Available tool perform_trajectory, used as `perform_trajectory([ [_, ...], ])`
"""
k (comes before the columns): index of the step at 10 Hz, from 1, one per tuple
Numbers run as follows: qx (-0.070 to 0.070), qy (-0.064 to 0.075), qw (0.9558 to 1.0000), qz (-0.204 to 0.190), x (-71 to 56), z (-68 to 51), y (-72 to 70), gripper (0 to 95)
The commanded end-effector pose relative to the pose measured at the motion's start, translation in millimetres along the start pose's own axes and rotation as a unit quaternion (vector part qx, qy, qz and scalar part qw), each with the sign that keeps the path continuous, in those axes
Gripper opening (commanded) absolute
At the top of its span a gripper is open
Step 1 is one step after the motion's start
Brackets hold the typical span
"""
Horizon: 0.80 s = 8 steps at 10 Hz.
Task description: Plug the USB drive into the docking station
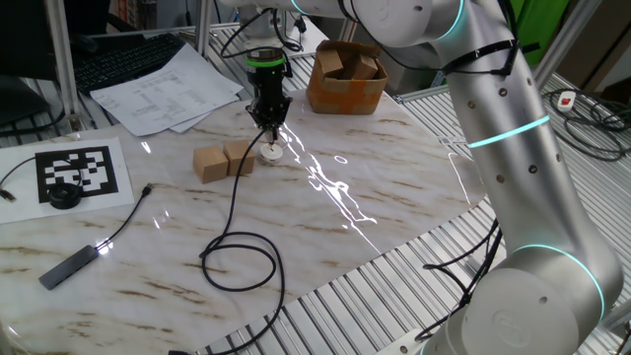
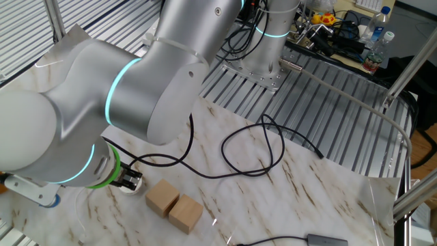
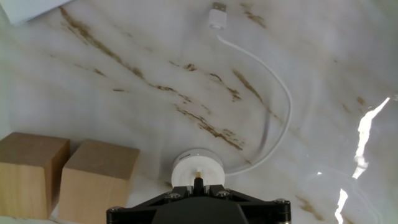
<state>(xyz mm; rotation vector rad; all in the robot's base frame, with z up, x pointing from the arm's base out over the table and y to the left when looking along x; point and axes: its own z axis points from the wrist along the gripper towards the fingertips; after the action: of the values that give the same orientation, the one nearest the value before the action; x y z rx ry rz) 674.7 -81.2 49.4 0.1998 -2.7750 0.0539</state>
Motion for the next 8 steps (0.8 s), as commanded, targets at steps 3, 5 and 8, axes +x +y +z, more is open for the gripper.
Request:
perform_trajectory([
  [3, -0.002, -0.004, 1.0000, -0.002, 0.4, 1.3, 0.7, 0.0],
  [5, -0.002, -0.006, 1.0000, -0.003, 1.0, 2.4, 1.2, 0.0],
  [8, 0.000, -0.007, 1.0000, -0.004, 1.4, 3.0, 1.4, 0.0],
])
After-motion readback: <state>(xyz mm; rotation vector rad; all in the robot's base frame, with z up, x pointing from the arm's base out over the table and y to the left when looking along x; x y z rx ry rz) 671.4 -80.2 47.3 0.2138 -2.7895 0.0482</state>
